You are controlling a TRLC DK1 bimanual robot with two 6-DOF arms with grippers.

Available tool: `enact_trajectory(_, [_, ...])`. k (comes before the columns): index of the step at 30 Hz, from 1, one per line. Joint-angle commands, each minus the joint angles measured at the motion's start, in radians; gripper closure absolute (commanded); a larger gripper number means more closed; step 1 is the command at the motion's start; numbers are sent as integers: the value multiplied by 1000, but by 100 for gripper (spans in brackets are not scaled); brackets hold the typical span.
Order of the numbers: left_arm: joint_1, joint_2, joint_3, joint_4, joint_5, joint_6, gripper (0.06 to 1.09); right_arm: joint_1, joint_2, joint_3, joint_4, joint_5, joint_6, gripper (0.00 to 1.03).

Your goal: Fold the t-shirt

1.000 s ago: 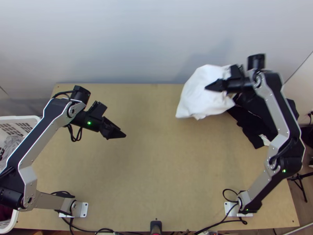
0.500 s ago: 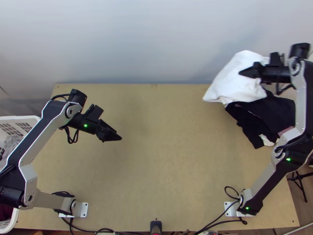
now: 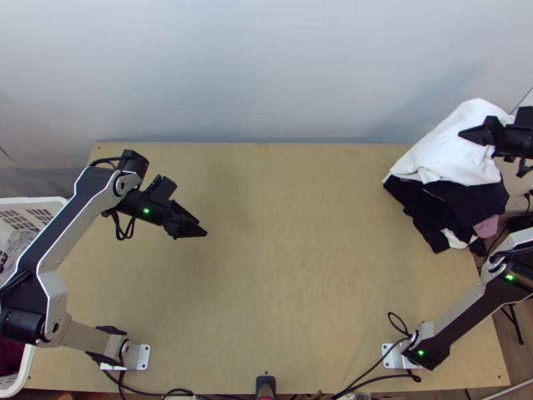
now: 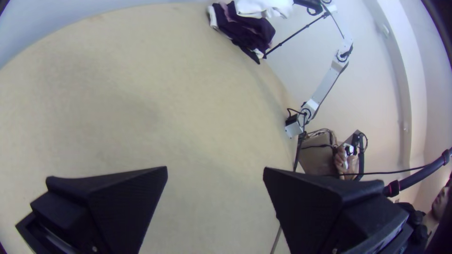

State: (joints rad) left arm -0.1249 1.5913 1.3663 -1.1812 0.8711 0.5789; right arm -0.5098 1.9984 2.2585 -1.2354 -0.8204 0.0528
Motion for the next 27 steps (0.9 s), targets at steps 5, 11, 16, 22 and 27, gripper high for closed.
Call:
enact_trajectory(5, [33, 62, 48, -49, 0, 78, 10, -52, 65, -5, 13, -6, -19, 100])
enact_trajectory(11, [48, 73, 50, -67, 0, 104, 10, -62, 111, -16, 34, -8, -25, 100])
enact_trajectory(16, [53, 79, 48, -77, 0, 119, 10, -87, 152, -31, 36, -6, -44, 100])
enact_trajectory(22, [53, 84, 45, -77, 0, 121, 10, -133, 189, -86, 39, 3, -62, 94])
enact_trajectory(27, [56, 85, 43, -77, 0, 122, 10, -170, 195, -102, 39, 44, -74, 71])
